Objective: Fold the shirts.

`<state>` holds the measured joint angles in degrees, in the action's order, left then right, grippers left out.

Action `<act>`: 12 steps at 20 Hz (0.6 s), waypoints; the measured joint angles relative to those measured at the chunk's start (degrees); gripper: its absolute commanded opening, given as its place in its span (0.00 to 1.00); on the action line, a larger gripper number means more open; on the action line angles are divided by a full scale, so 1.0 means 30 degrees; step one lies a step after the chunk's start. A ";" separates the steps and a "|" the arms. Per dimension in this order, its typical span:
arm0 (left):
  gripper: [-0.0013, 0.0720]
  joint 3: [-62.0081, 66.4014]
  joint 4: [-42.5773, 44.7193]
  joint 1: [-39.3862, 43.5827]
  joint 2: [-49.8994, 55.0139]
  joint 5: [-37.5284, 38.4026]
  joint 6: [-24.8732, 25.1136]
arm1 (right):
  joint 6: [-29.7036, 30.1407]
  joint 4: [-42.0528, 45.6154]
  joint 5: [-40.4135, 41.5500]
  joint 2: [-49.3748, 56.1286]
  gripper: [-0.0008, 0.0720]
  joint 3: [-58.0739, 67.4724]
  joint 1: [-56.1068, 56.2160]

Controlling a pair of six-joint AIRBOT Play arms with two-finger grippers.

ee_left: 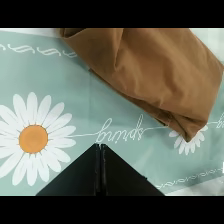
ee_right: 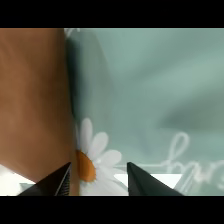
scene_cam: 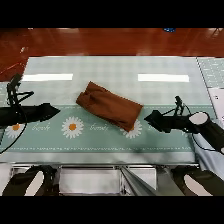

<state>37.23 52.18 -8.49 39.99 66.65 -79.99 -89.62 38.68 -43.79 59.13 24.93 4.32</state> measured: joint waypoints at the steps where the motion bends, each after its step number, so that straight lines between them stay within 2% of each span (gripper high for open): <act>1: 0.04 -0.0095 -0.0066 0.0007 0.0000 -0.0080 0.0000 | 0.0940 -0.1209 -0.0007 0.0823 0.57 0.0168 0.0066; 5: 0.04 -0.0284 -0.0211 0.0015 0.0000 -0.0204 -0.0007 | 0.3293 -0.3898 -0.0364 0.3963 0.57 0.1443 0.0357; 8: 0.04 -0.0328 -0.0248 0.0015 0.0000 -0.0233 -0.0058 | 0.3993 -0.4794 -0.0678 0.5894 0.57 0.2987 0.1319; 9: 0.04 -0.0342 -0.0262 0.0007 0.0000 -0.0255 -0.0058 | 0.4124 -0.4860 -0.0729 0.6462 0.50 0.3592 0.1719; 10: 0.04 -0.0342 -0.0255 0.0007 0.0000 -0.0248 -0.0058 | 0.4255 -0.4881 -0.0736 0.7045 0.23 0.4277 0.2157; 11: 0.04 -0.0342 -0.0262 0.0015 0.0000 -0.0284 -0.0058 | 0.4328 -0.4852 -0.0641 0.7577 0.04 0.4932 0.2565; 12: 0.04 -0.0342 -0.0262 0.0015 0.0000 -0.0291 -0.0058 | 0.4481 -0.4947 -0.0656 0.8000 0.04 0.5683 0.2994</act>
<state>36.21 51.40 -8.45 39.99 65.78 -80.16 -76.18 23.83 -45.76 83.13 41.98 13.30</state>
